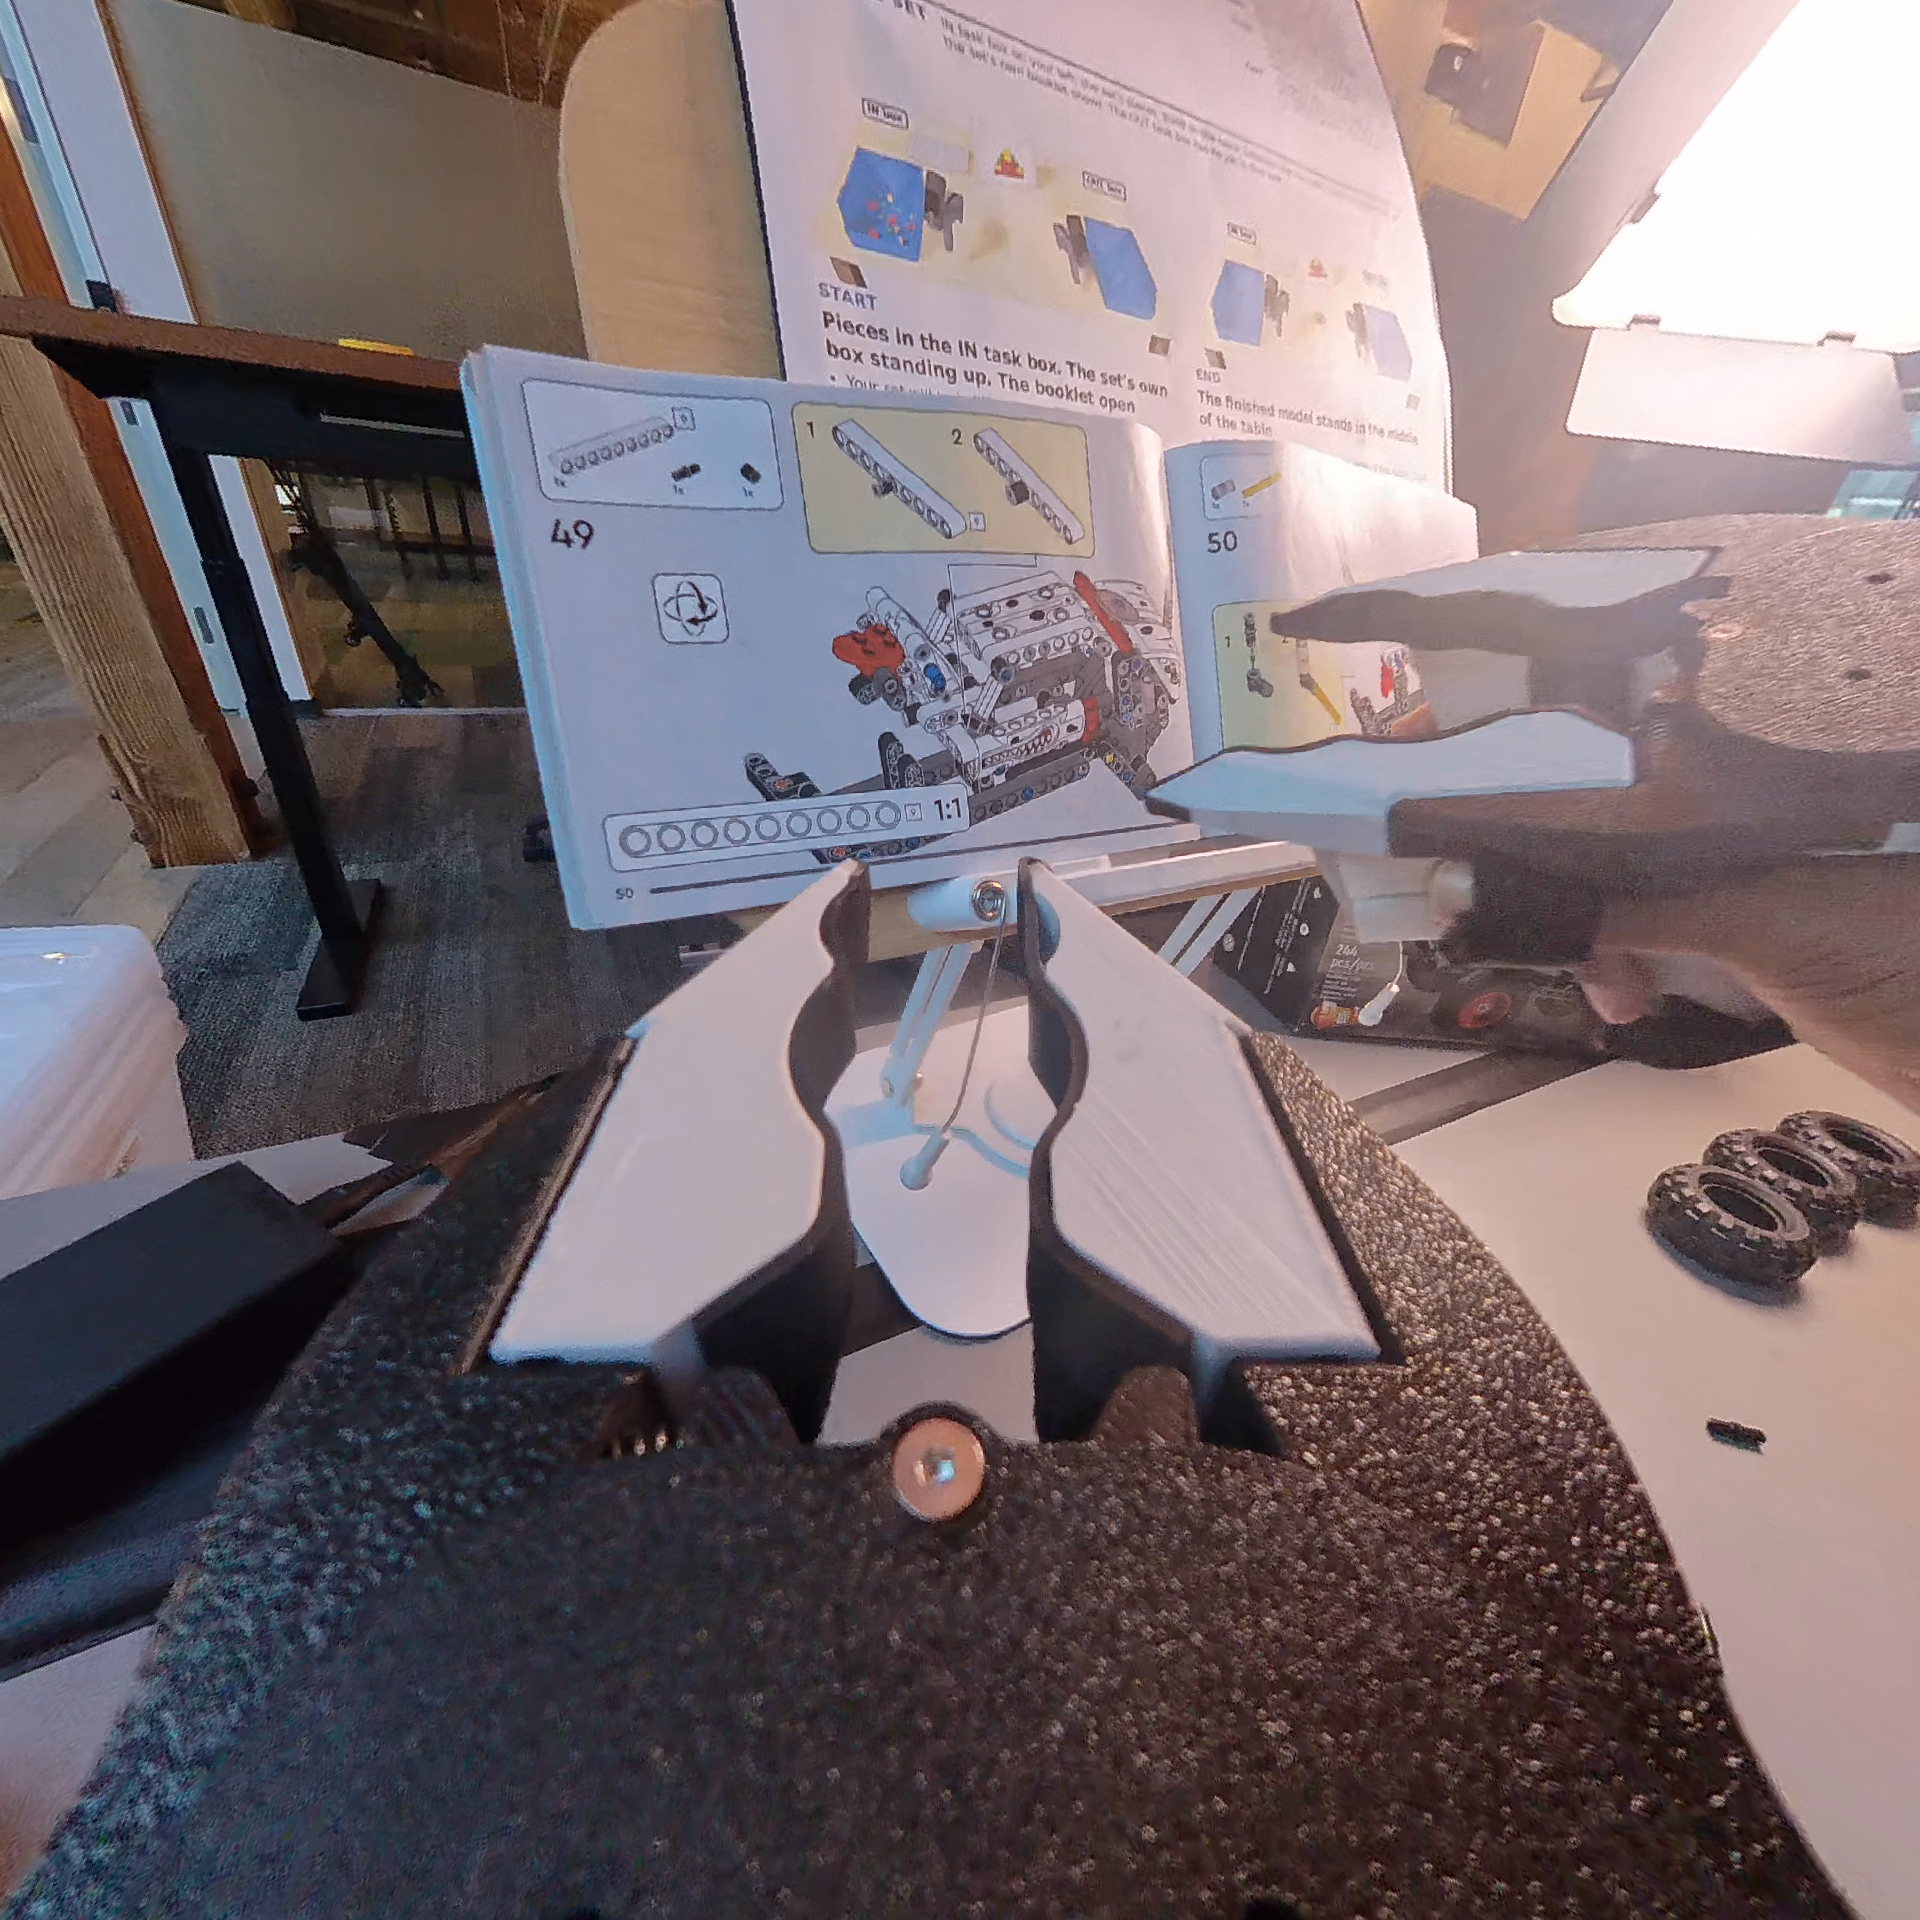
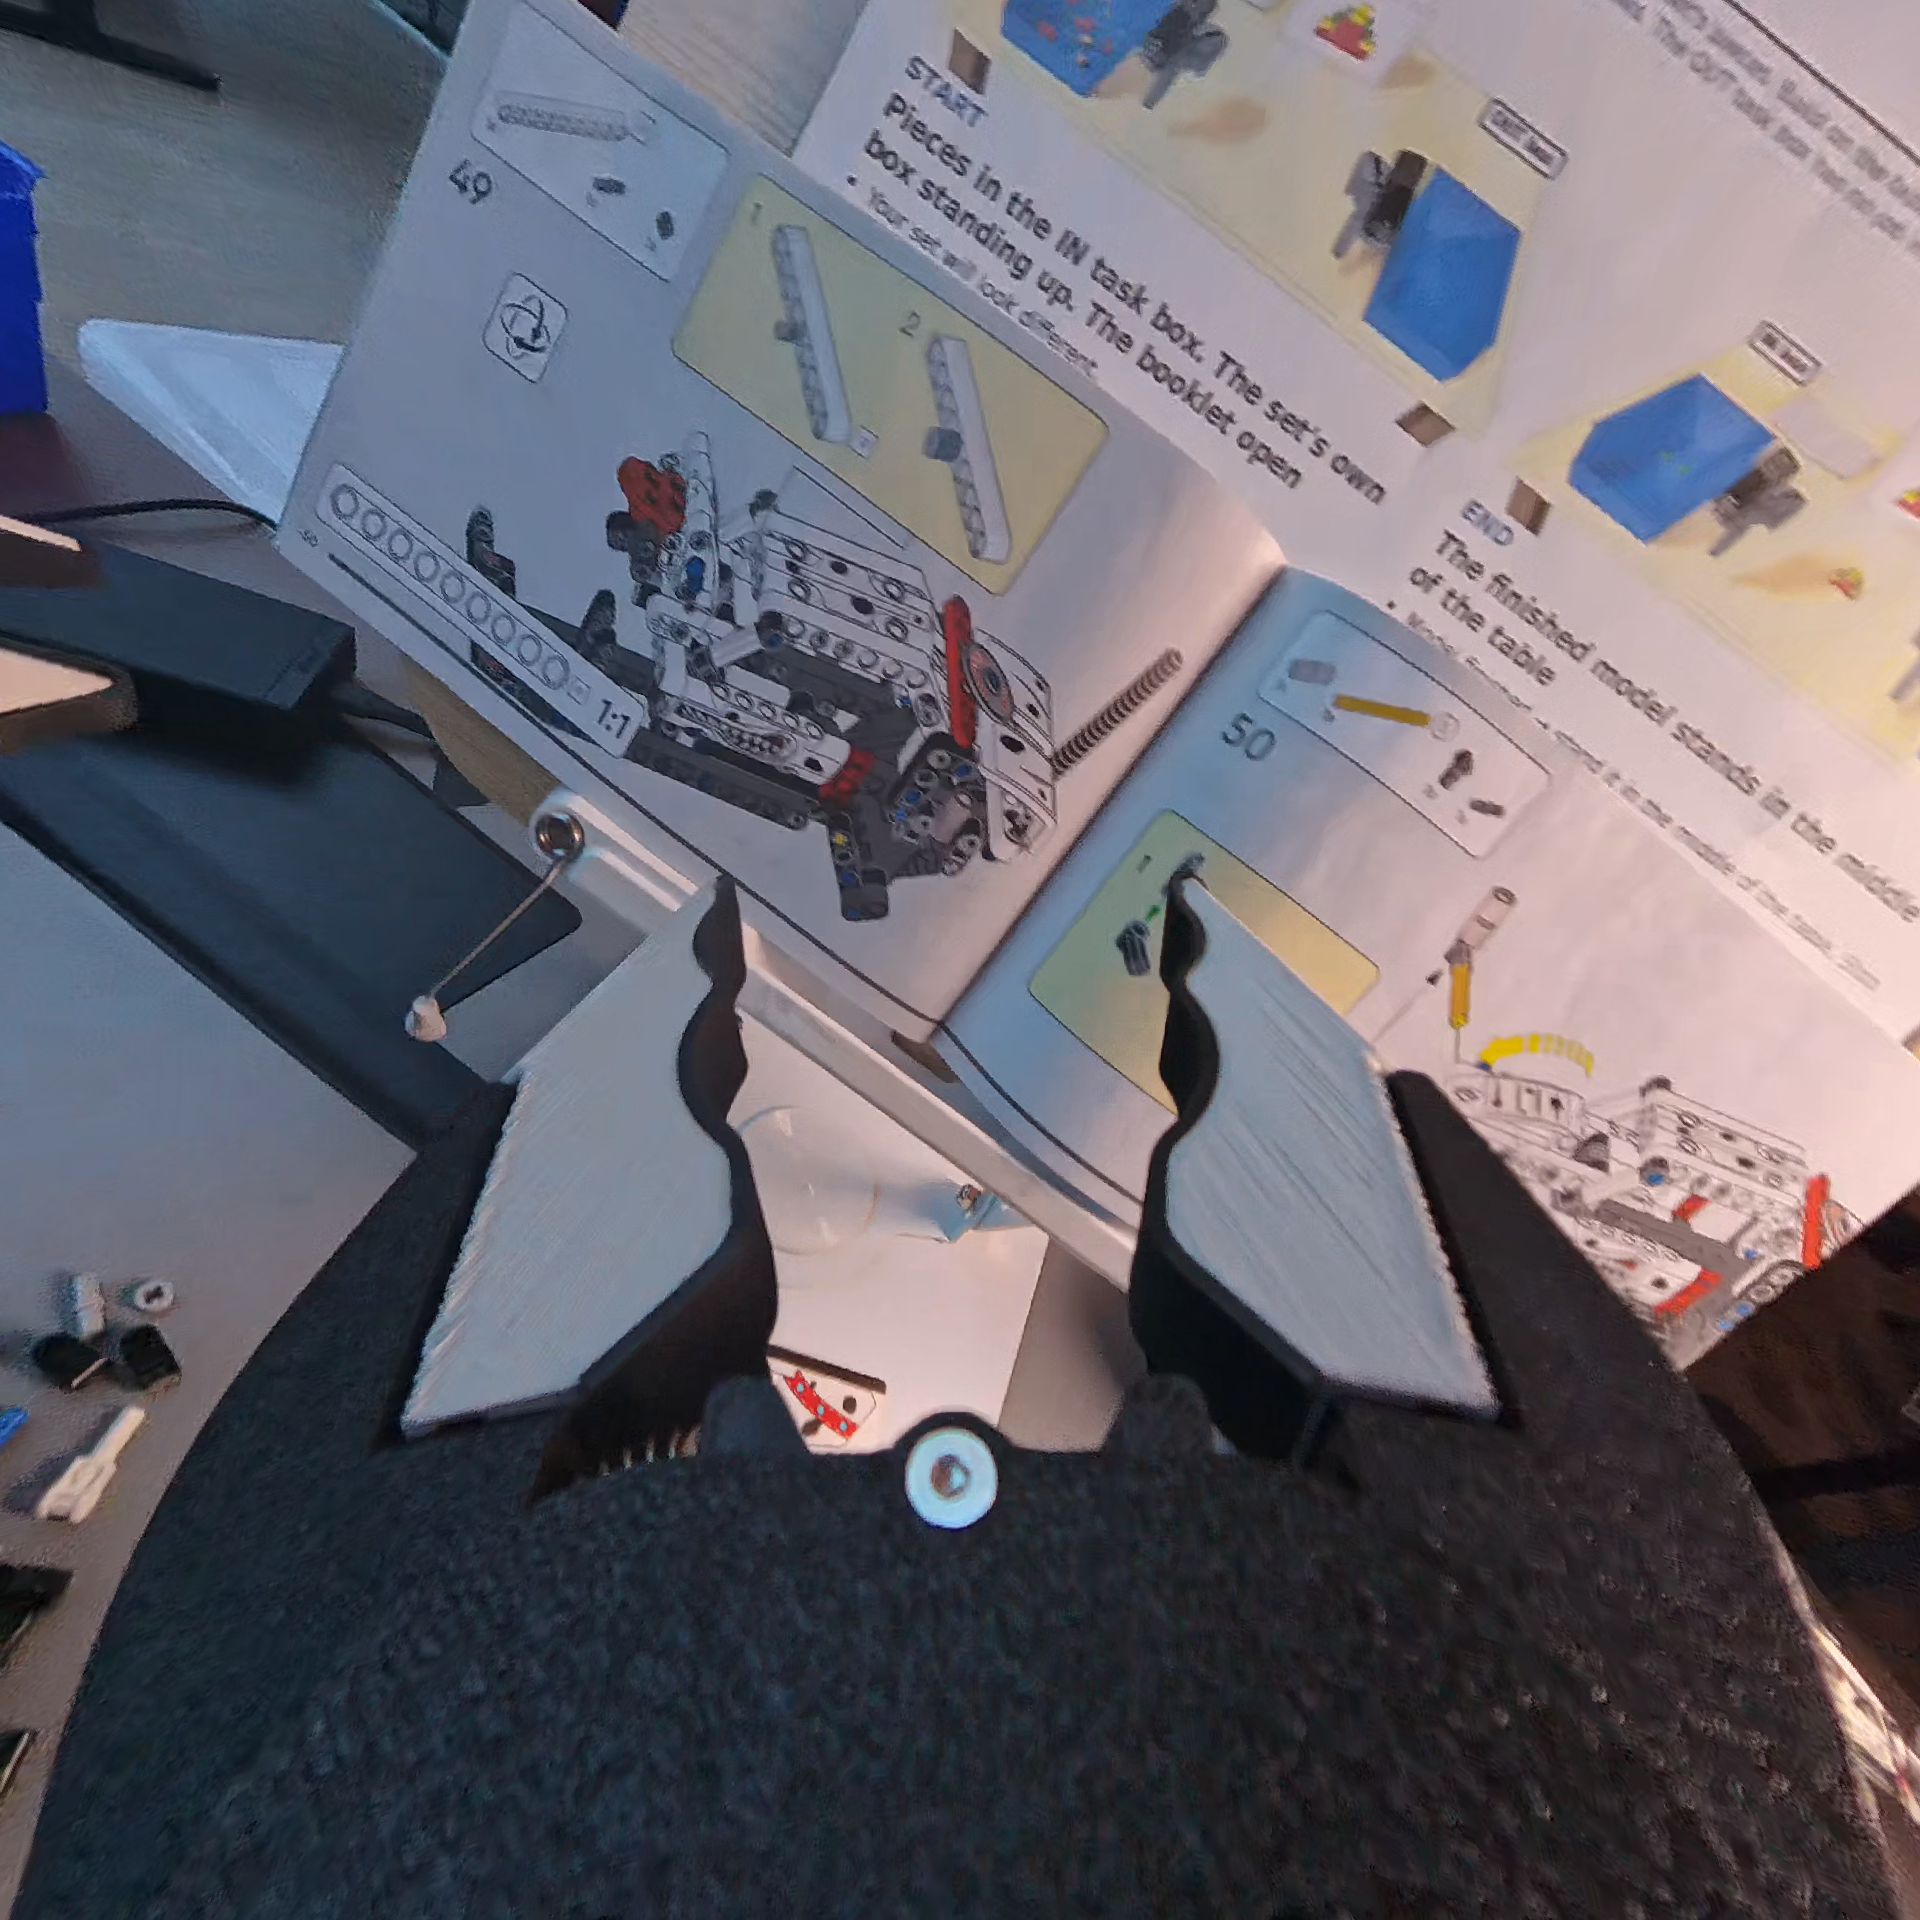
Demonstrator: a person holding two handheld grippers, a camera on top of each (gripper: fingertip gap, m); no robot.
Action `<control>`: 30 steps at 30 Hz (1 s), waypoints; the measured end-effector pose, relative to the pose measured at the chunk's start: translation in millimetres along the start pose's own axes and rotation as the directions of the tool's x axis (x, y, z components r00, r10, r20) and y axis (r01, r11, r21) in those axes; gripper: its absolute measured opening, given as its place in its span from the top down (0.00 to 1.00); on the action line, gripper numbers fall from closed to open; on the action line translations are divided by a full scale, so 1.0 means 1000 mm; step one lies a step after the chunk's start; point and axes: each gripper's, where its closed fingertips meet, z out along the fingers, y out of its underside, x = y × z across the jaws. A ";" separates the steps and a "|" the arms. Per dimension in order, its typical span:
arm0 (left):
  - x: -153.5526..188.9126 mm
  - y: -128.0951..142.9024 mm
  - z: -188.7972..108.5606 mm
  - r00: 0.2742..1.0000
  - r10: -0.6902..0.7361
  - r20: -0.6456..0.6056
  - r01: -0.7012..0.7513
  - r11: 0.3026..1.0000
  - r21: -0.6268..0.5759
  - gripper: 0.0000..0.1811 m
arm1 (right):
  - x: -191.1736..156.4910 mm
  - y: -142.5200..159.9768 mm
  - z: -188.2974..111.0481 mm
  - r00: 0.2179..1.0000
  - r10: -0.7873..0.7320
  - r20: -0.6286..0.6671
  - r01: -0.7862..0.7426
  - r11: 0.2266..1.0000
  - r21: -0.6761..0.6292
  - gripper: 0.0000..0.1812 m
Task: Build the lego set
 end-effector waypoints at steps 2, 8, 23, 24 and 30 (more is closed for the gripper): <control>0.001 -0.006 -0.003 1.000 -0.002 -0.004 0.002 1.000 0.016 0.85 | -0.008 -0.007 0.011 1.000 -0.009 -0.020 0.009 1.000 -0.012 0.54; -0.003 -0.005 -0.006 1.000 0.023 0.009 -0.023 1.000 0.010 0.85 | -0.009 -0.004 0.038 0.991 -0.069 -0.113 0.061 0.996 -0.073 0.53; 0.011 0.013 0.004 0.998 0.020 -0.059 -0.024 0.998 -0.065 0.81 | 0.026 0.009 -0.003 0.981 0.158 0.112 -0.170 0.979 0.109 0.93; 0.014 0.014 0.006 0.997 0.034 -0.068 -0.039 0.996 -0.074 0.80 | 0.029 0.012 -0.005 0.977 0.169 0.128 -0.184 0.976 0.116 0.93; 0.020 0.015 0.025 0.990 0.046 -0.135 -0.064 0.988 -0.137 0.69 | 0.038 0.032 -0.011 0.924 0.287 0.253 -0.322 0.940 0.110 0.93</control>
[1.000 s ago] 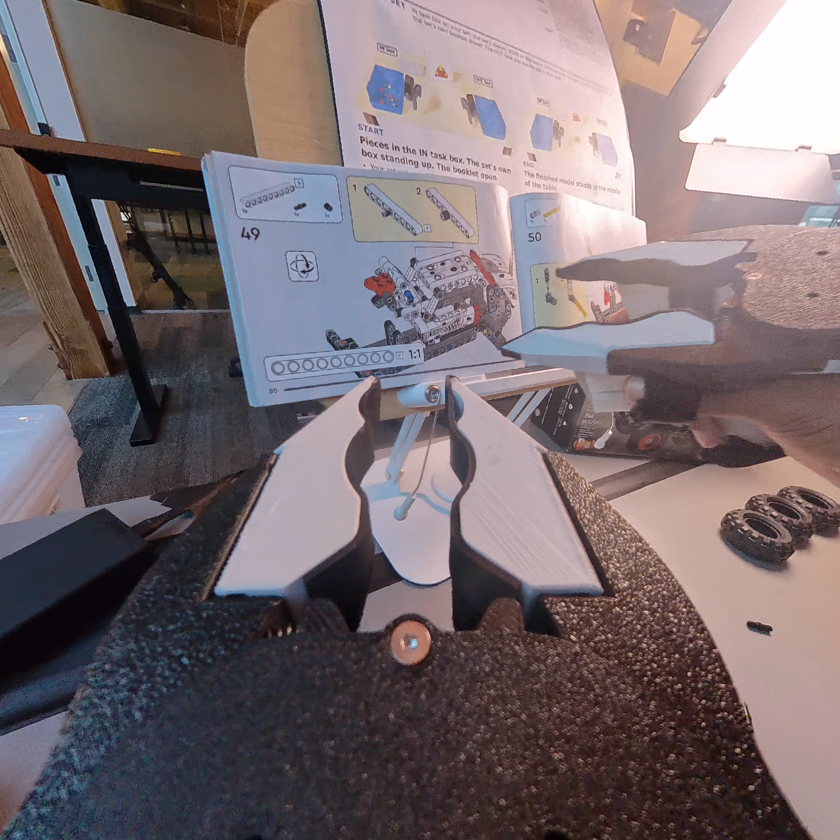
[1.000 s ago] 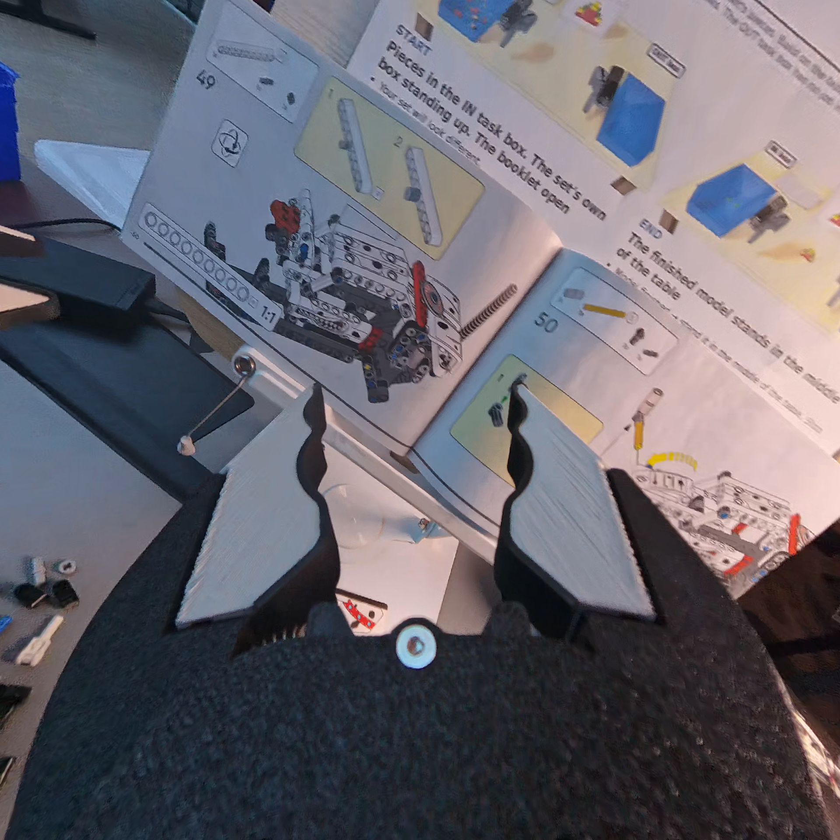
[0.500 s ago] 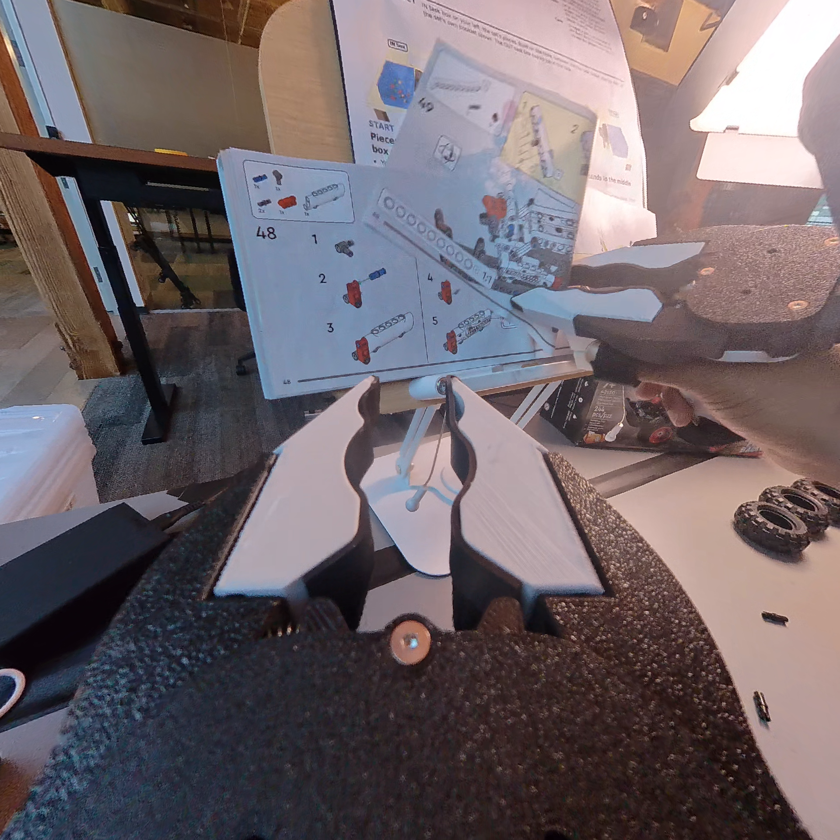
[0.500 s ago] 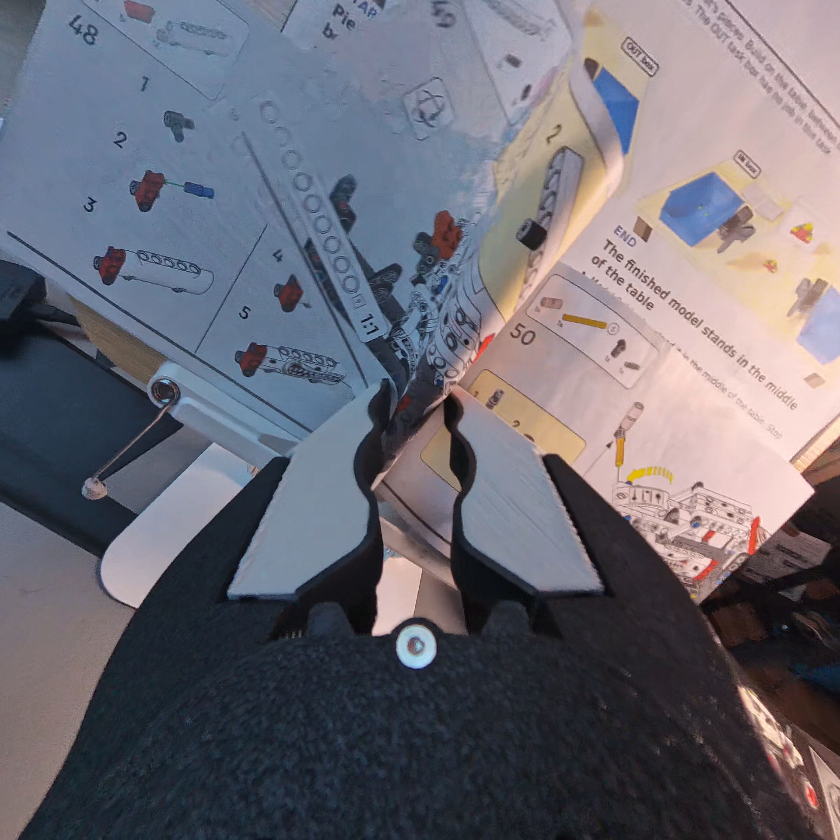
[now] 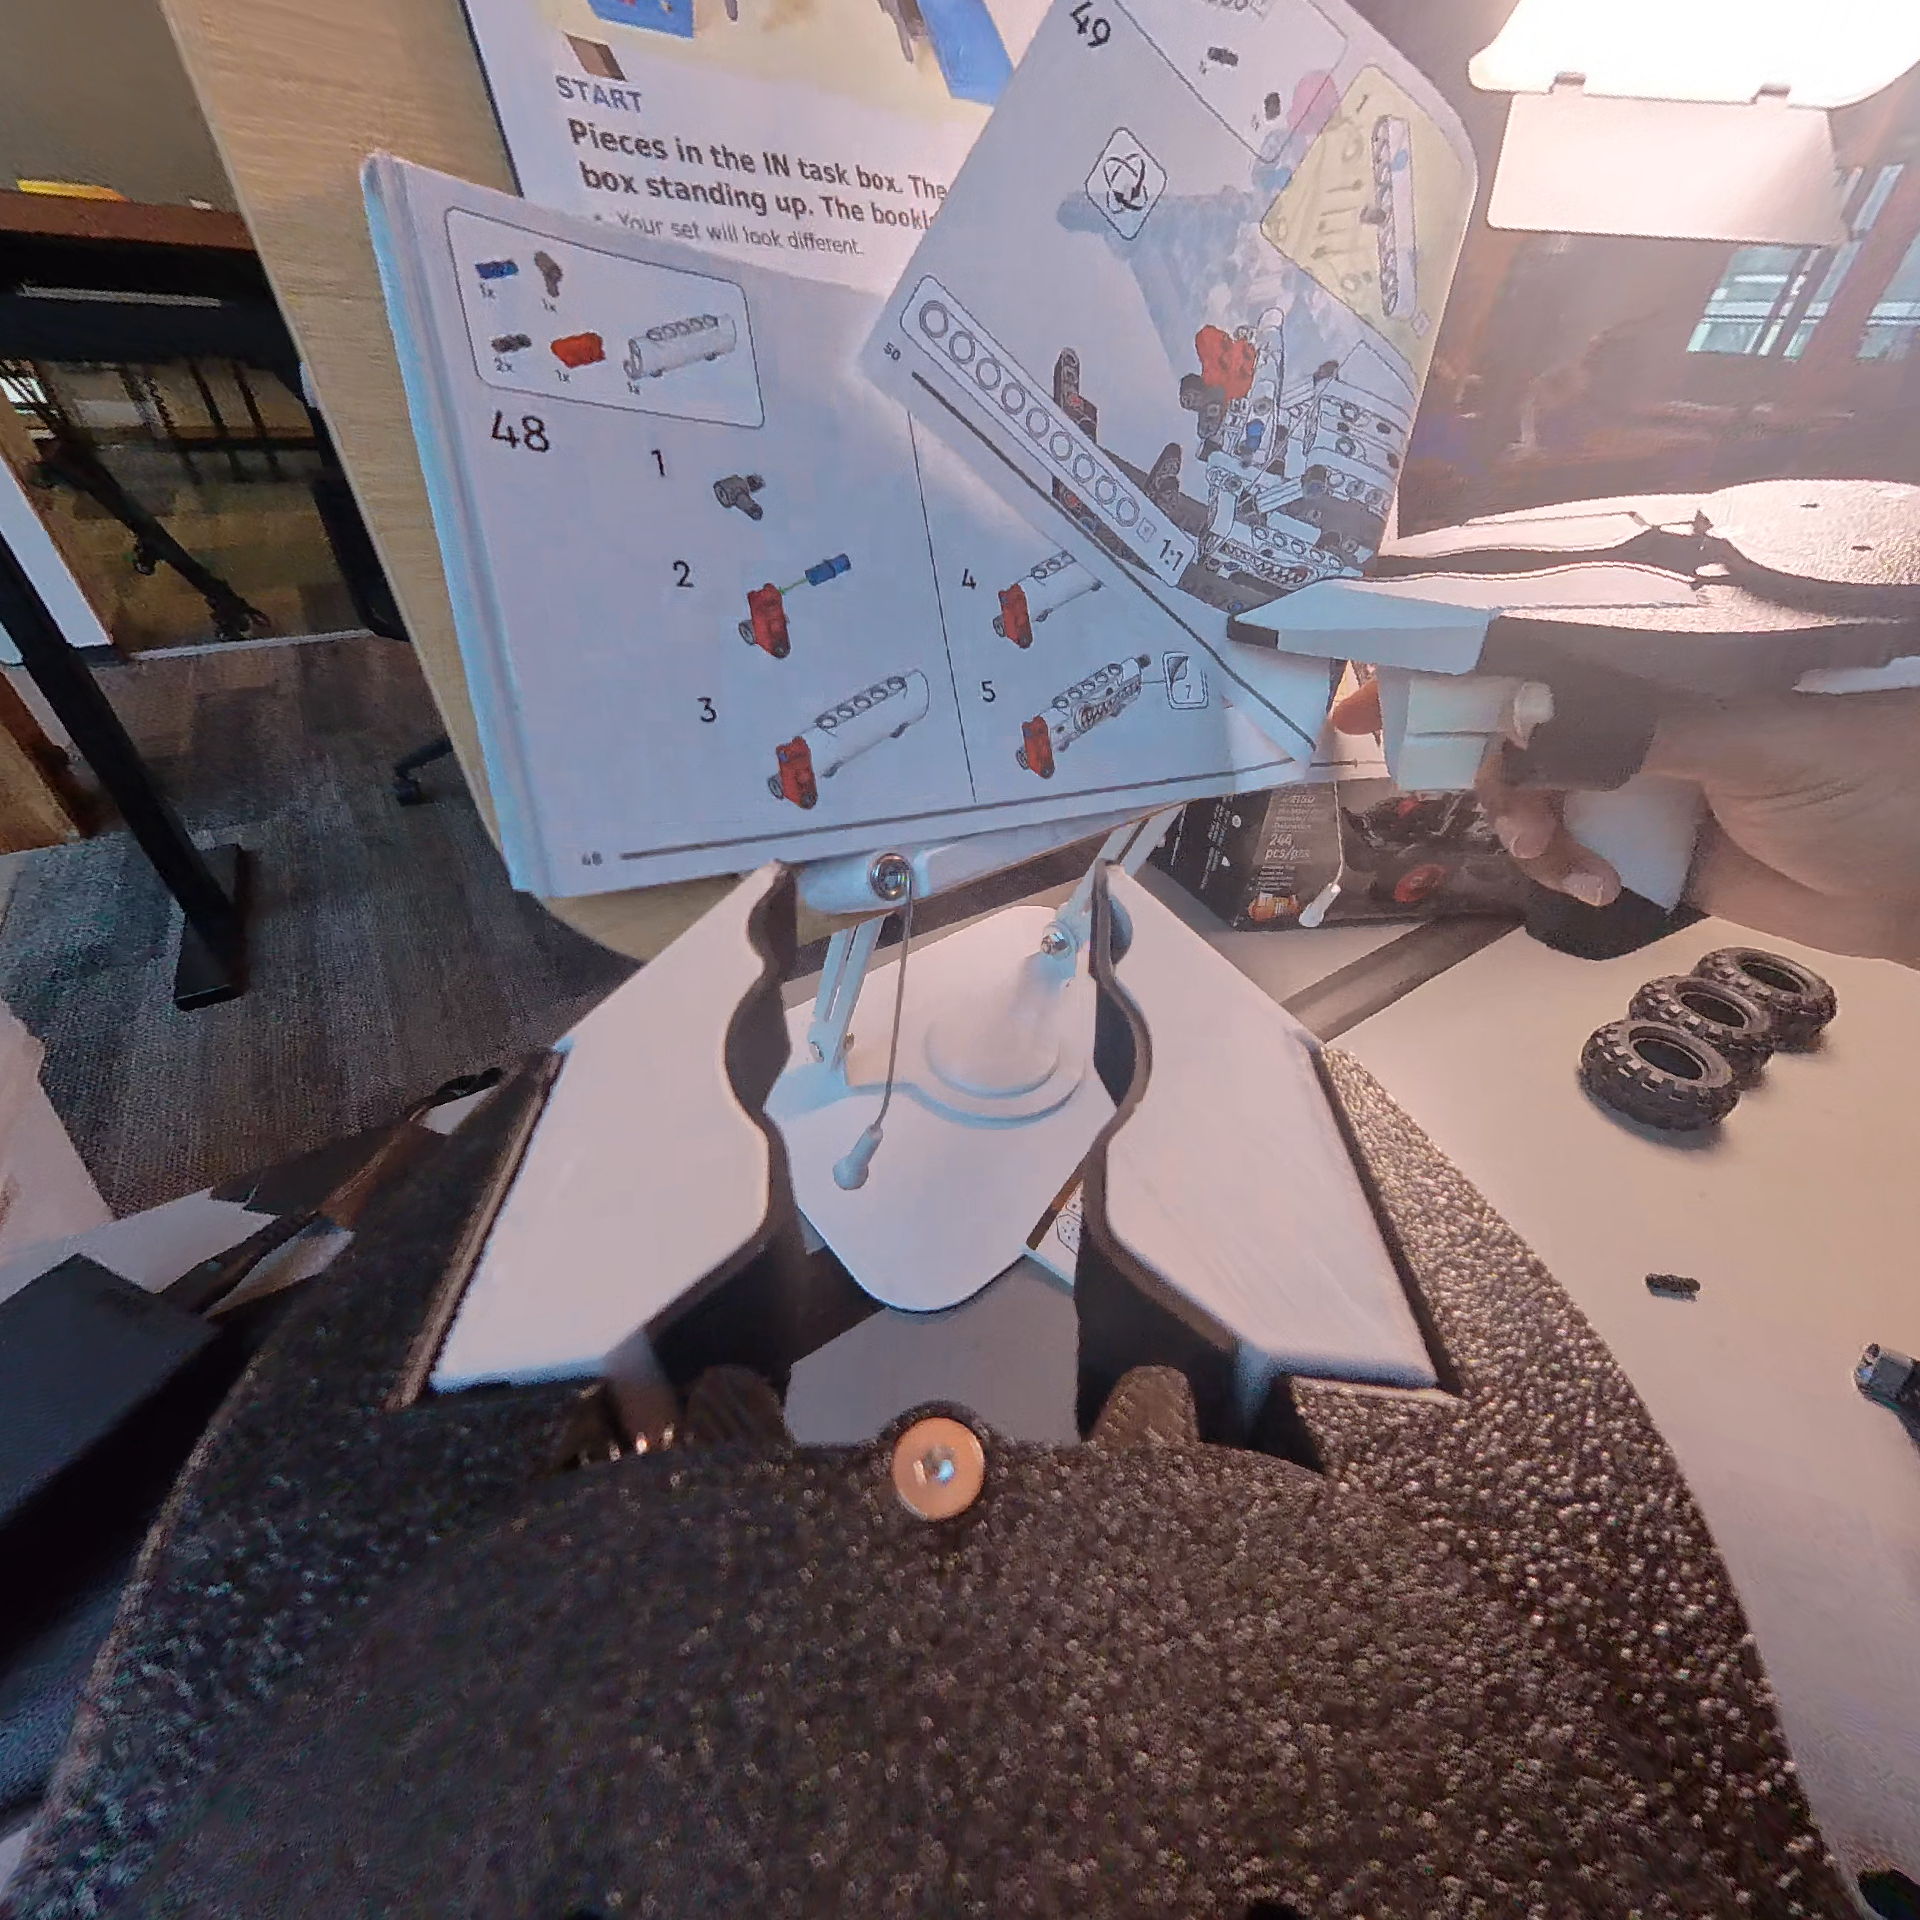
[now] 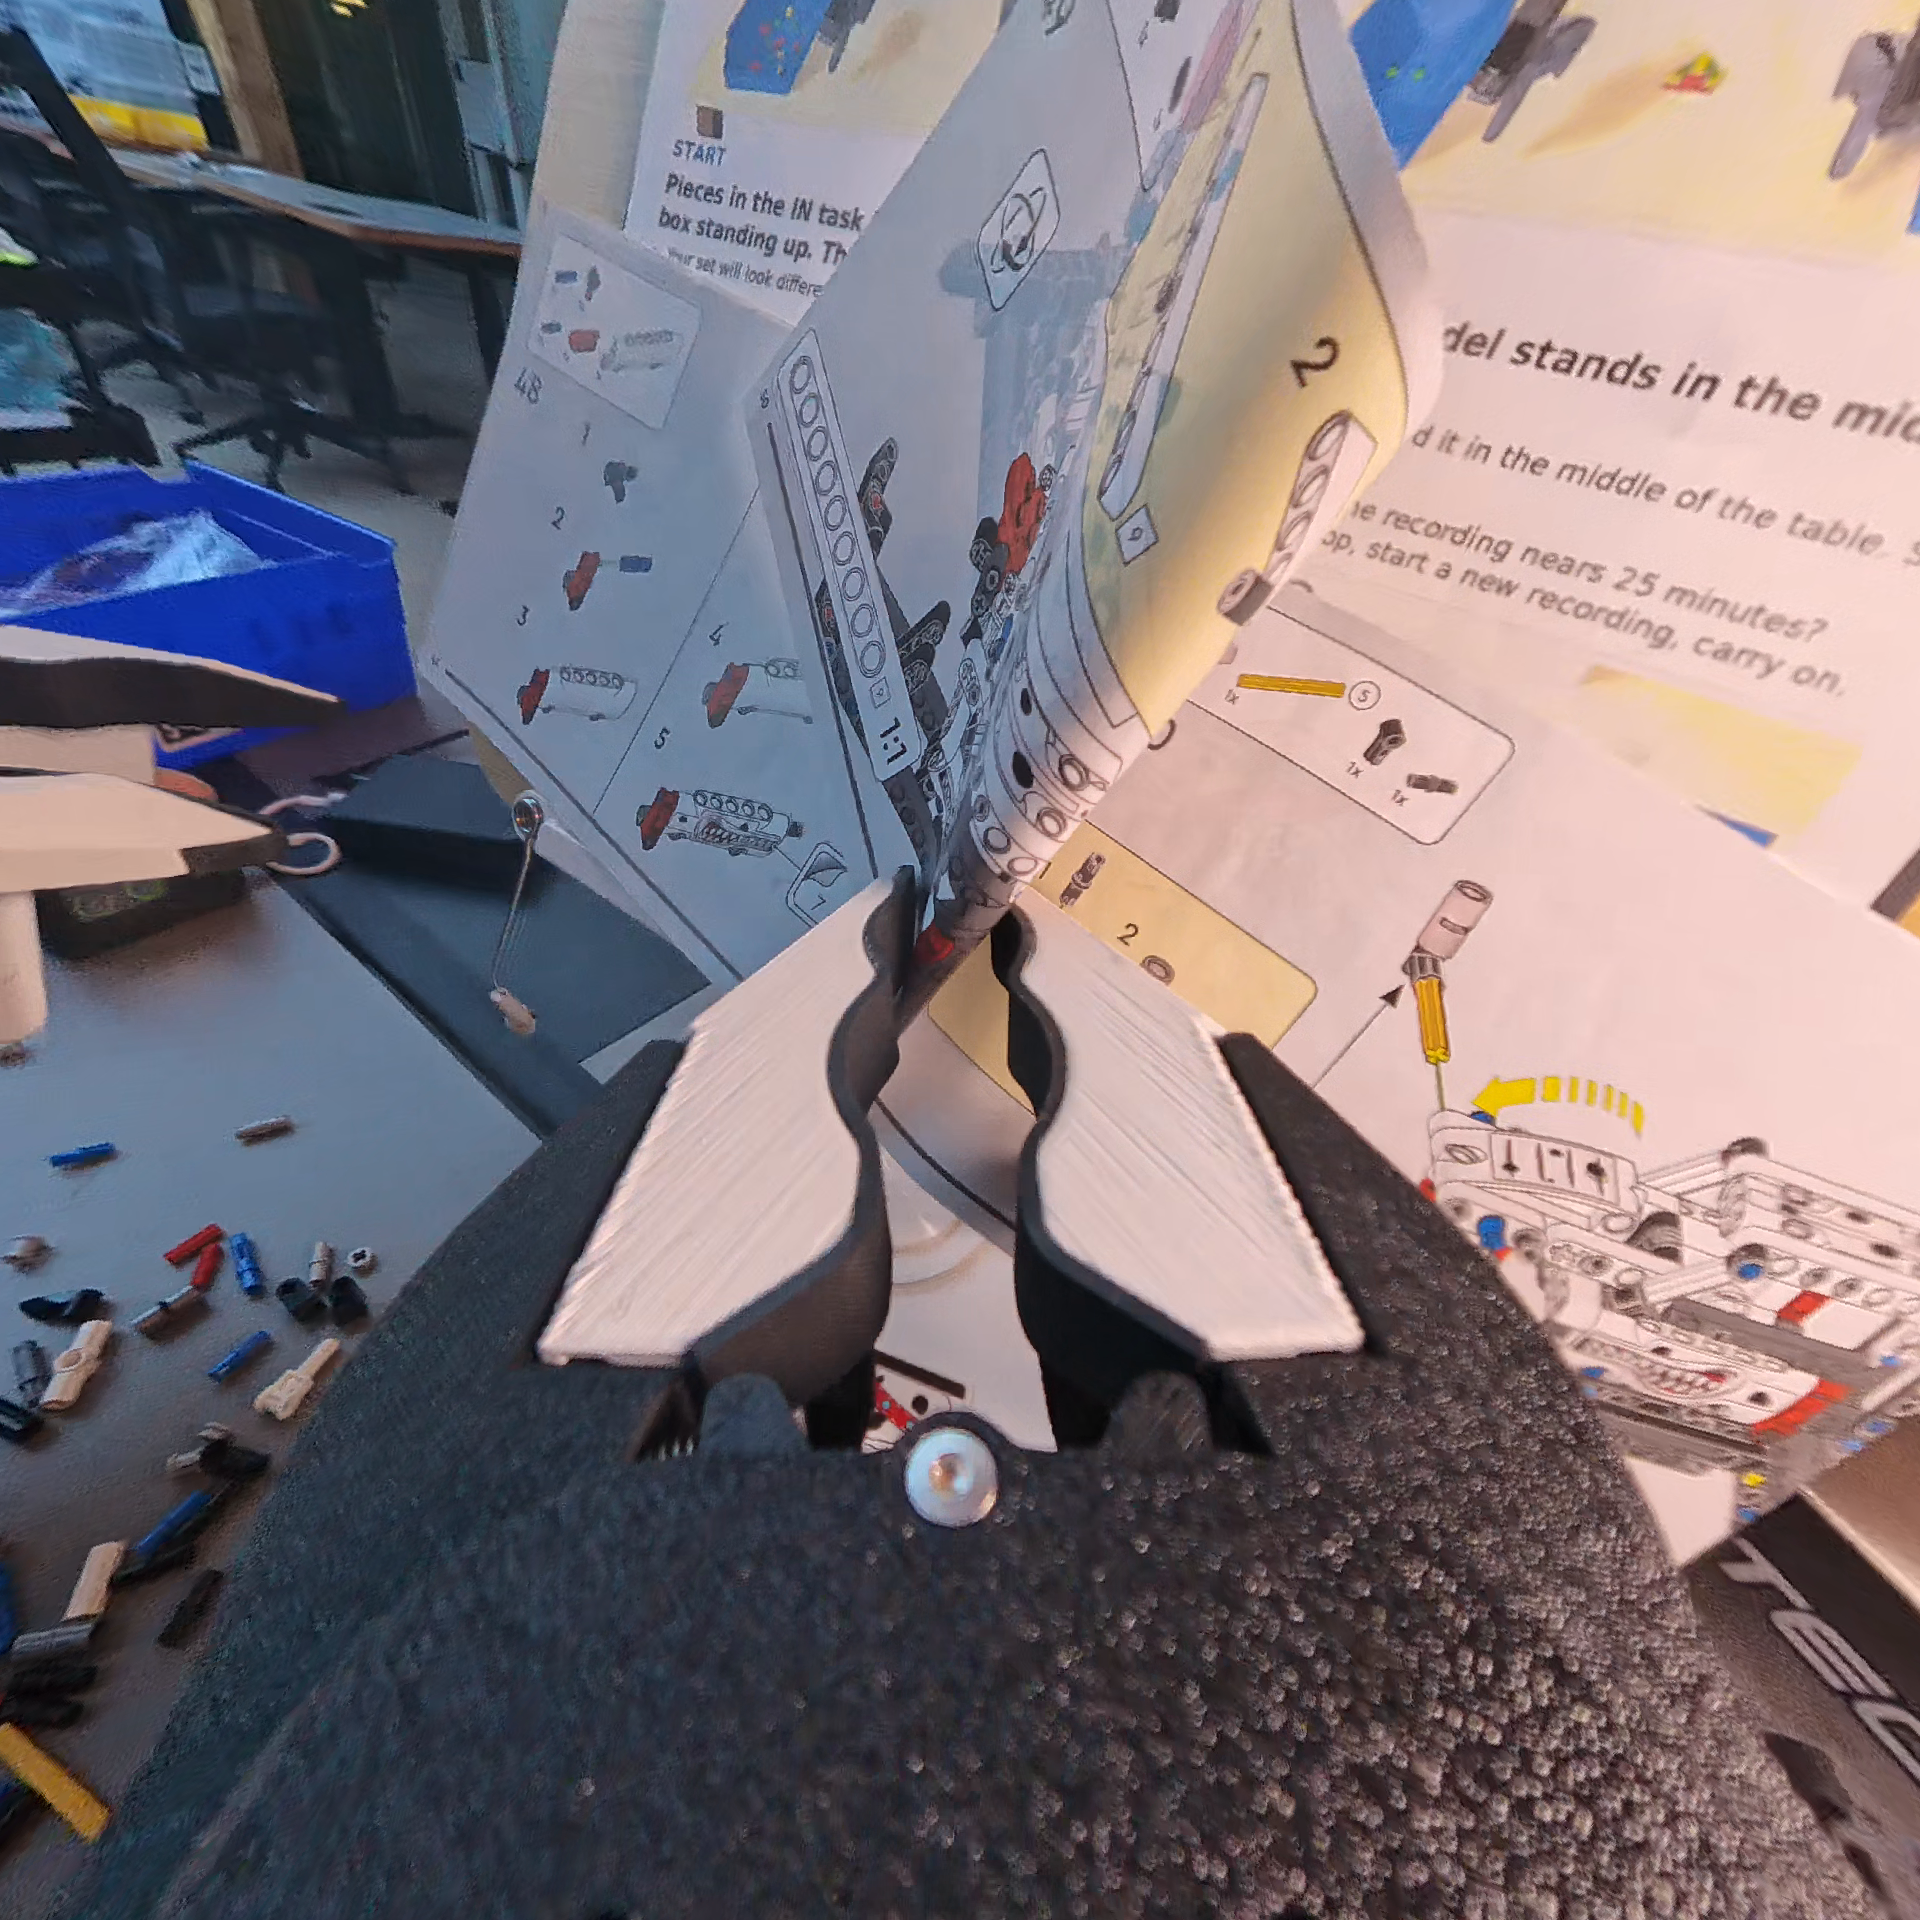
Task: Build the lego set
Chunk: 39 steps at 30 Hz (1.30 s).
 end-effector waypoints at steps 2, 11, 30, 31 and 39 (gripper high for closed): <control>-0.002 -0.005 0.009 1.000 0.002 -0.015 -0.002 1.000 -0.015 0.66 | 0.002 0.002 -0.001 0.998 0.054 0.033 -0.054 0.998 0.016 0.93; 0.040 -0.011 0.062 0.981 0.034 -0.192 -0.060 0.990 -0.131 0.71 | -0.006 0.001 0.002 0.989 0.060 0.135 -0.069 0.996 0.060 0.96; -0.025 -0.014 0.069 0.829 0.527 0.187 -0.505 0.849 -0.155 0.96 | -0.001 -0.008 0.021 0.995 0.026 0.099 -0.027 1.000 0.005 0.96; -0.024 -0.012 0.068 0.827 0.533 0.180 -0.511 0.845 -0.155 0.96 | 0.002 -0.004 0.014 0.994 0.052 0.096 -0.054 0.998 0.023 0.95; -0.022 -0.009 0.067 0.849 0.501 0.167 -0.473 0.863 -0.180 0.94 | 0.059 -0.009 -0.036 0.963 0.259 -0.077 -0.252 0.964 0.089 0.77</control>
